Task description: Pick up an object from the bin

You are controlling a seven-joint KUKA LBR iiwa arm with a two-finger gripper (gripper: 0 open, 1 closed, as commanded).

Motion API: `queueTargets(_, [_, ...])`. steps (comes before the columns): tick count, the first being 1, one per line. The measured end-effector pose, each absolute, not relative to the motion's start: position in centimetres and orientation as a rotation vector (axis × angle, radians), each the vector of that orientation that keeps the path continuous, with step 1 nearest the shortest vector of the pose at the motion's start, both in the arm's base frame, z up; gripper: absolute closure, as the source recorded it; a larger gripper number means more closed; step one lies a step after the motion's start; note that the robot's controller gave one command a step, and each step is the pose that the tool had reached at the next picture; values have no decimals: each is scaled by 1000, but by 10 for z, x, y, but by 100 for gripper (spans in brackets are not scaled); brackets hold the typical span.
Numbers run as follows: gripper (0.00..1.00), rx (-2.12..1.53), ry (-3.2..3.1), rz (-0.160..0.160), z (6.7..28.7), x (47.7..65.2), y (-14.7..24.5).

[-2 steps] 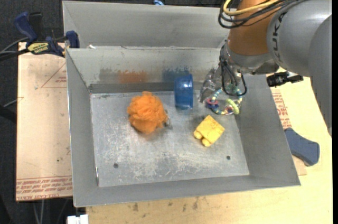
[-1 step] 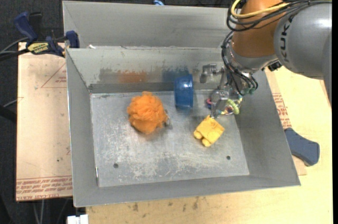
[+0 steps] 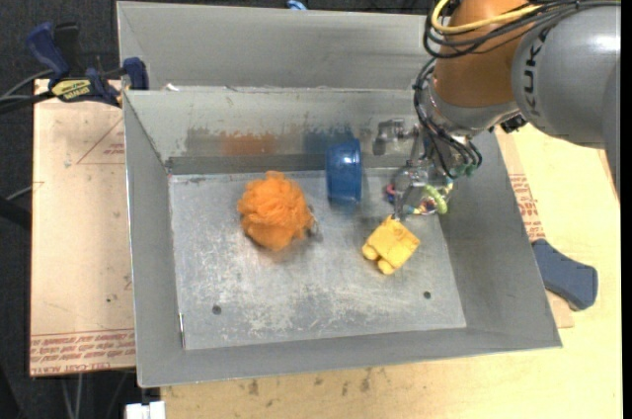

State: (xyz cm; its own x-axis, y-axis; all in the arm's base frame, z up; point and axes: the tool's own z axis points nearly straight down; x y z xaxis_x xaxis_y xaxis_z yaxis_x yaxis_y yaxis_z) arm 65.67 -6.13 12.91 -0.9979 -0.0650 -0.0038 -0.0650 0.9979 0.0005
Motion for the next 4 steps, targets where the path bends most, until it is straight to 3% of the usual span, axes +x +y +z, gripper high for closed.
queueTargets(1, [100, 233, 3123, 0, 74, 625, -114])
queueTargets(2, [100, 233, 3123, 0, 74, 625, -114])
queueTargets(3, [100, 310, 3119, 0, 226, 616, -138])
queueTargets(4, [100, 310, 3123, 1, 225, 615, -138])
